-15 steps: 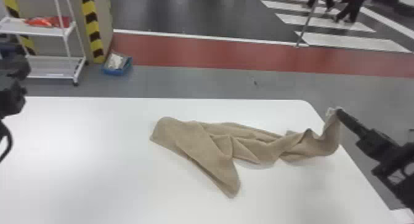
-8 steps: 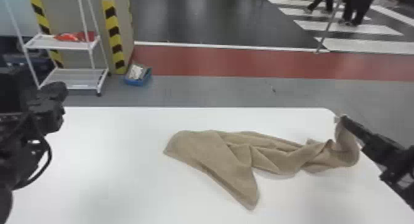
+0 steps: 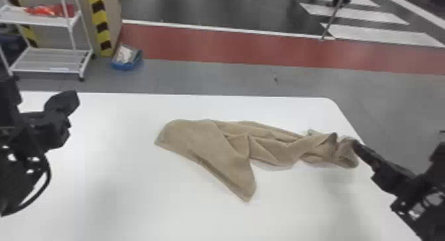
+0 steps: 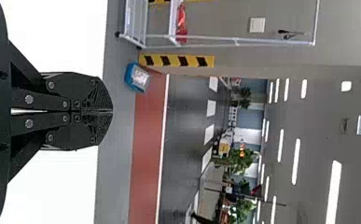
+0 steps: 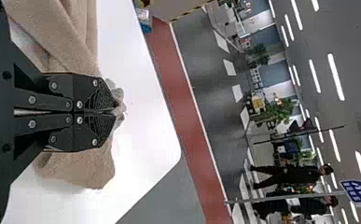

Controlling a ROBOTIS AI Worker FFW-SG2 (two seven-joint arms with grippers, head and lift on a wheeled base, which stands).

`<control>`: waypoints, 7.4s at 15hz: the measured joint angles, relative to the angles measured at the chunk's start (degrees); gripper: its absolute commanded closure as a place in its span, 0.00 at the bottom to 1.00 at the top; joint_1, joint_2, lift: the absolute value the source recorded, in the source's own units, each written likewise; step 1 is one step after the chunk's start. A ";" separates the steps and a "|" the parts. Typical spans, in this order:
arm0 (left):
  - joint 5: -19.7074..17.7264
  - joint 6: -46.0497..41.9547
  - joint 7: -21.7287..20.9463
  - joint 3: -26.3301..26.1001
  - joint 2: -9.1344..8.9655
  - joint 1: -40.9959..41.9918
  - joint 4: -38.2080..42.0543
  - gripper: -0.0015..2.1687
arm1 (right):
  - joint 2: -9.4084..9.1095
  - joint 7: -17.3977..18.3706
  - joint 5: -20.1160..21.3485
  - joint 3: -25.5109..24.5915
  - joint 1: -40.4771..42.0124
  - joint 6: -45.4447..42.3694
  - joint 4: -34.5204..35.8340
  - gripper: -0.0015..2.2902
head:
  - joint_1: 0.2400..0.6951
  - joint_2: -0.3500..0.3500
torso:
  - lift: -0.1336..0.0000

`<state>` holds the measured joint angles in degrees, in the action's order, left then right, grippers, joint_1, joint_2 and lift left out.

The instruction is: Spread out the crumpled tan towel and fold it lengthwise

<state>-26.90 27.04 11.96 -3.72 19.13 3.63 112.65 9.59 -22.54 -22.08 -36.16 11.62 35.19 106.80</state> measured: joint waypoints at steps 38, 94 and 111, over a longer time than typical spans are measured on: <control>12.61 -3.88 1.67 -46.29 -12.67 -4.89 -18.38 0.32 | -4.62 -9.01 5.53 -2.50 9.44 -11.29 -1.53 0.75 | 1.00 0.00 | 0.07; -7.70 -12.20 -1.56 -4.52 2.64 -23.06 -12.44 0.64 | 9.77 -2.19 -8.25 7.91 -25.96 -15.18 -22.72 0.75 | 0.35 0.21 | 0.07; 6.51 -16.71 -1.70 7.04 2.78 32.93 16.06 0.64 | -1.96 -7.33 -13.48 -9.31 14.17 5.46 8.57 0.75 | 1.00 0.10 | 0.07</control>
<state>-20.39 10.33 10.26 3.32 21.92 36.55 128.71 7.63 -29.87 -35.56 -45.47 25.79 40.65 115.38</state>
